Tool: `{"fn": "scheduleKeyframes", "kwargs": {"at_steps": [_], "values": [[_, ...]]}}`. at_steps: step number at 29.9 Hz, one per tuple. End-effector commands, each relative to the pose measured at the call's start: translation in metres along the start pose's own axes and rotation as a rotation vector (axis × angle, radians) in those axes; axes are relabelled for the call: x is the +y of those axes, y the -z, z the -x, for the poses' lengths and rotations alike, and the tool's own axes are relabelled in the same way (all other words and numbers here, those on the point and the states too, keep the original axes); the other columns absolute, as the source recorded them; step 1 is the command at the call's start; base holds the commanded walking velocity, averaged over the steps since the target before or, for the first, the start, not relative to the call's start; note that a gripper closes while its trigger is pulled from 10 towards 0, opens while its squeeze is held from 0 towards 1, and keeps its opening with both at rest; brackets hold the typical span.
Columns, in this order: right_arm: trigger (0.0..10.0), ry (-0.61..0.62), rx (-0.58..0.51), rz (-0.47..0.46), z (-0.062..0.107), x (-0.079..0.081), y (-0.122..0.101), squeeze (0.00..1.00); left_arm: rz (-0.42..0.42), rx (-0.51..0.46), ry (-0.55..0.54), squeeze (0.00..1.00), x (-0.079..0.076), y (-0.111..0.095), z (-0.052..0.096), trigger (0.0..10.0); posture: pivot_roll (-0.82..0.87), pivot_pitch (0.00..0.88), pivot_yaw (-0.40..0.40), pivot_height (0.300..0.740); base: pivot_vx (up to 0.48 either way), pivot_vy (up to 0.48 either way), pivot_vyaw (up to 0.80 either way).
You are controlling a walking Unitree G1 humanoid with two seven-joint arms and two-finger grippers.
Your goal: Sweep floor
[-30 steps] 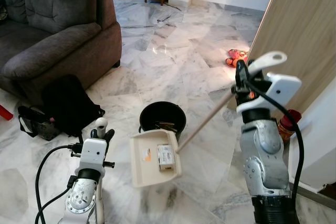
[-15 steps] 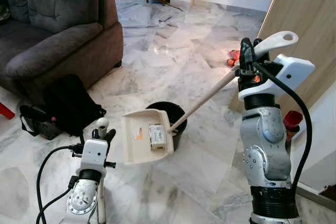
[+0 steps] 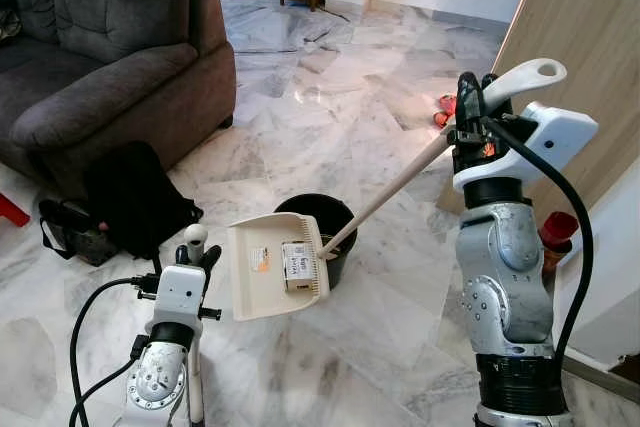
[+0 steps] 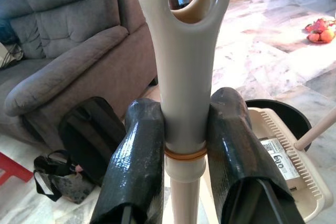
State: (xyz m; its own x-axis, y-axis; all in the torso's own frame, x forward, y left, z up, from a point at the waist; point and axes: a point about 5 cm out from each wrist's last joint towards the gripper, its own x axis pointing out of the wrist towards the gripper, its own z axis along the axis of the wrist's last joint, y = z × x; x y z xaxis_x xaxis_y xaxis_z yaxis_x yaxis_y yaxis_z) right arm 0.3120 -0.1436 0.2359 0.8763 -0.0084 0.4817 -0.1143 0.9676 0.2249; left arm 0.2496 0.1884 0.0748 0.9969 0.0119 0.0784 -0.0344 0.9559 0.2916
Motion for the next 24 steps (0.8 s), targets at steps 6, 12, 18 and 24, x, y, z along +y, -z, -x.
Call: {"fn": "scheduleKeyframes", "kwargs": {"at_steps": [6, 12, 18, 24], "values": [[10.0, -0.009, -0.092, -0.026, -0.0058, 0.0042, -0.0190, 0.00, -0.016, -0.038, -0.007, 0.00, -0.0001, -0.0069, -0.0031, 10.0, 0.13, 0.024, -0.010, 0.740, 0.000, 0.000, 0.00], [10.0, -0.011, -0.088, -0.025, -0.0055, 0.0044, -0.0183, 0.00, -0.022, -0.037, -0.005, 0.00, 0.0001, -0.0068, -0.0029, 10.0, 0.13, 0.023, -0.010, 0.740, 0.122, 0.000, 0.00], [10.0, -0.012, -0.083, -0.026, -0.0049, 0.0046, -0.0173, 0.00, -0.032, -0.035, -0.011, 0.00, 0.0008, -0.0063, -0.0032, 10.0, 0.13, 0.024, -0.009, 0.740, 0.283, 0.000, 0.00], [10.0, -0.010, -0.081, -0.024, -0.0048, 0.0041, -0.0169, 0.00, -0.018, -0.041, -0.020, 0.00, 0.0007, -0.0086, -0.0051, 10.0, 0.13, 0.024, -0.010, 0.740, 0.319, 0.000, 0.00]]}}
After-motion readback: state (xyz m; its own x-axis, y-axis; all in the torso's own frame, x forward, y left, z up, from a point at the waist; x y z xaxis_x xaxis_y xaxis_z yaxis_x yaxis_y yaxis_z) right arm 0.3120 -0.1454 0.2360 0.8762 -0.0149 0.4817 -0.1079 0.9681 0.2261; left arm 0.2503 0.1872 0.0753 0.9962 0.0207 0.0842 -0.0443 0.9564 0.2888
